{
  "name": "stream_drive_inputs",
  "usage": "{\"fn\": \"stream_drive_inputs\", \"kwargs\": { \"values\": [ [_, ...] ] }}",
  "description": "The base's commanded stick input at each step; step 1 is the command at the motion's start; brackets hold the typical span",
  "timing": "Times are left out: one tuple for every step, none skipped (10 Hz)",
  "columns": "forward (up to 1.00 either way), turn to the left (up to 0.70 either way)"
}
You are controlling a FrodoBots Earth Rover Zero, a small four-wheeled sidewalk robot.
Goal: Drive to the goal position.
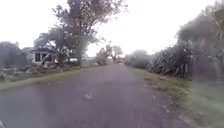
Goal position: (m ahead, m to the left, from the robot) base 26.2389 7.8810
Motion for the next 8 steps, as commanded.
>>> {"fn": "stream_drive_inputs", "kwargs": {
  "values": [
    [0.7,0.0],
    [0.7,0.0],
    [0.7,0.0],
    [0.7,0.0],
    [0.7,0.0],
    [0.7,-0.14],
    [0.7,-0.14],
    [0.7,-0.14]
  ]
}}
